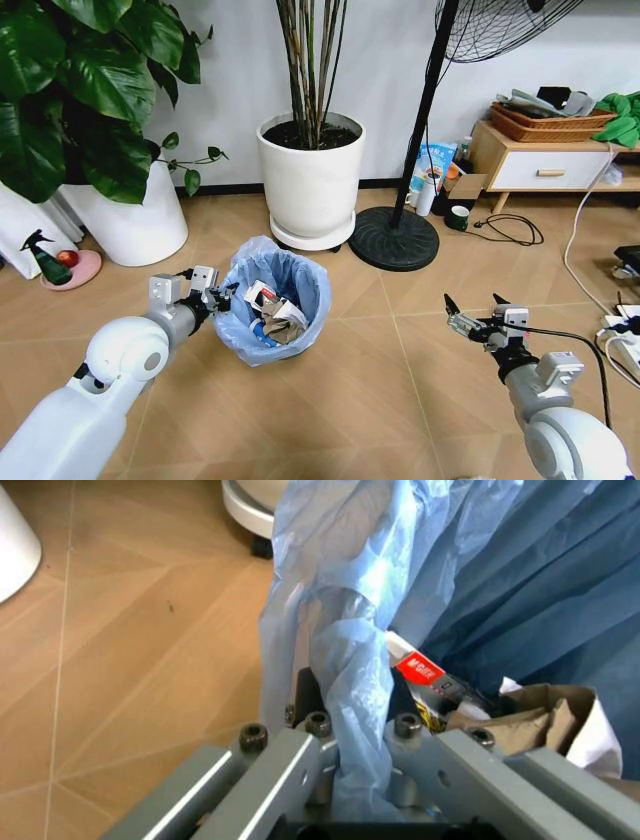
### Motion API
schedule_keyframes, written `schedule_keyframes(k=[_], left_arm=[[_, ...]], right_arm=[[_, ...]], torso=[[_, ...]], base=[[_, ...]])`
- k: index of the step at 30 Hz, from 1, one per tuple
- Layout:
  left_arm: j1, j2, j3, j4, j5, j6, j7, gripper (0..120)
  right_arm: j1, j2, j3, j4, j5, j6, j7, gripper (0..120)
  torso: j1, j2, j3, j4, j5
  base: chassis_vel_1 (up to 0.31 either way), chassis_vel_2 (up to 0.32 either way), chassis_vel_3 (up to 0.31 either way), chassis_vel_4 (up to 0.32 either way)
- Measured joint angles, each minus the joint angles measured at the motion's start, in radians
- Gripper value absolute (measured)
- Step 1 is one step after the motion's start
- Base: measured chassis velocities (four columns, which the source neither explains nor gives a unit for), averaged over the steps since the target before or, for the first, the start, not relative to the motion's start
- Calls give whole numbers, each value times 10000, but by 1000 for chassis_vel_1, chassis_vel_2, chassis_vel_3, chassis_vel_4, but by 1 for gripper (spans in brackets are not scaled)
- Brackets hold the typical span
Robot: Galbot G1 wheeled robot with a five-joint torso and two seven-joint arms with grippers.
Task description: Pick up the trash bin and place the garbage on the floor into it.
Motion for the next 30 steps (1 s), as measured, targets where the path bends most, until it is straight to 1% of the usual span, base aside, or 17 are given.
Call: schedule_keyframes(k=[3,8,13,17,21,23,30], left_arm=[[11,-3,2,-14,2,0,0,0],[16,24,-3,-25,6,0,0,0],[15,23,-2,-55,6,0,2,0],[16,10,8,-71,12,0,3,0],[27,0,12,-92,17,0,5,0],[28,4,12,-93,17,0,6,0],[51,4,21,-121,17,0,9,0]], right_arm=[[6,11,-25,-13,-2,0,5,100],[69,24,-148,-39,-4,0,48,100],[90,52,-192,-74,-6,-6,48,100],[97,55,-205,-102,-2,-15,32,100],[99,54,-213,-129,14,-26,3,100],[102,70,-216,-142,14,-26,2,100],[103,112,-225,-163,18,-21,-4,100]], torso=[[0,0,0,-2,1],[-1,0,-1,3,0],[-4,1,-4,0,2],[-4,0,-4,1,-1],[-3,0,-1,5,-1],[-1,0,1,2,-1],[0,-1,1,-1,1]], base=[[130,-149,-157,136],[185,-197,-193,196],[198,-191,-195,188],[107,-128,-68,142],[-63,-85,75,94],[-146,-100,149,91],[-216,-163,201,151]])
